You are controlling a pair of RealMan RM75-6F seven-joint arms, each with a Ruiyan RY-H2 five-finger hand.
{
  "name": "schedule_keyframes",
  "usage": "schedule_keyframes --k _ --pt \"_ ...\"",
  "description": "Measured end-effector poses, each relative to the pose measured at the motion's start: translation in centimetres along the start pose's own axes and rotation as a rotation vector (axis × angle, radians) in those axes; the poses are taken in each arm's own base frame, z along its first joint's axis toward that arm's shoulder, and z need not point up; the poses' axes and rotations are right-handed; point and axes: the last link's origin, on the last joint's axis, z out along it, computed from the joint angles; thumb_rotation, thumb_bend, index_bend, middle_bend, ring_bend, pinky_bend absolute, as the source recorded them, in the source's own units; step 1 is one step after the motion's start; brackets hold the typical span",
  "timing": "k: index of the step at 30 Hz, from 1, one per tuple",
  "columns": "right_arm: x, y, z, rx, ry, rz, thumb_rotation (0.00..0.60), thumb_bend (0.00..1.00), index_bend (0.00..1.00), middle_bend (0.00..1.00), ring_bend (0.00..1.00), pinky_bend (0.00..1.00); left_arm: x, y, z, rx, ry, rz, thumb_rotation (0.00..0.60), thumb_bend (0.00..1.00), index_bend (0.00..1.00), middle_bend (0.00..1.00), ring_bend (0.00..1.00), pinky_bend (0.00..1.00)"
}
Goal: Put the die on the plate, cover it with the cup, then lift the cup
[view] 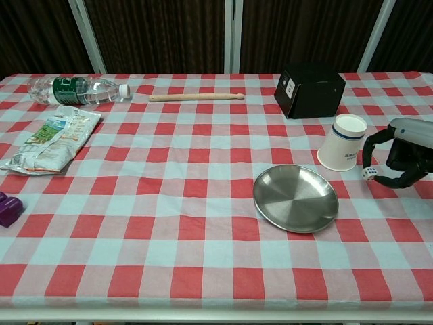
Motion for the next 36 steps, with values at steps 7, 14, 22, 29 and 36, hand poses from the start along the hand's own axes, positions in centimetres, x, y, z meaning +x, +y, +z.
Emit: schedule_keyframes --k 7,14,22,29,36 --pt "0.5 -4.3 1.2 0.148 -0.040 -0.051 0.600 0.33 0.60 1.00 1.00 1.00 0.0 -0.1 -0.3 0.002 -0.004 0.000 0.600 0.07 0.26 0.24 0.13 0.09" --pt "-1.3 -6.2 3.2 0.164 -0.083 -0.134 0.600 0.32 0.55 1.00 1.00 1.00 -0.3 -0.3 -0.7 0.017 -0.010 -0.009 0.600 0.07 0.26 0.24 0.13 0.09" --pt "-2.3 -7.0 3.1 0.182 -0.101 -0.138 0.600 0.16 0.35 0.99 1.00 1.00 -0.4 -0.3 -0.6 0.011 -0.002 -0.012 0.600 0.07 0.26 0.24 0.13 0.09" --pt "-0.3 -6.7 1.9 0.203 -0.013 -0.062 0.600 0.10 0.24 0.87 0.86 1.00 -0.4 -0.3 -0.6 0.009 0.002 -0.014 0.600 0.07 0.26 0.24 0.13 0.09" --pt "4.1 -5.1 0.8 0.218 0.181 0.048 0.600 0.10 0.31 0.40 0.33 0.64 -0.1 -0.2 -0.6 0.005 0.012 -0.014 0.600 0.07 0.26 0.24 0.13 0.09"
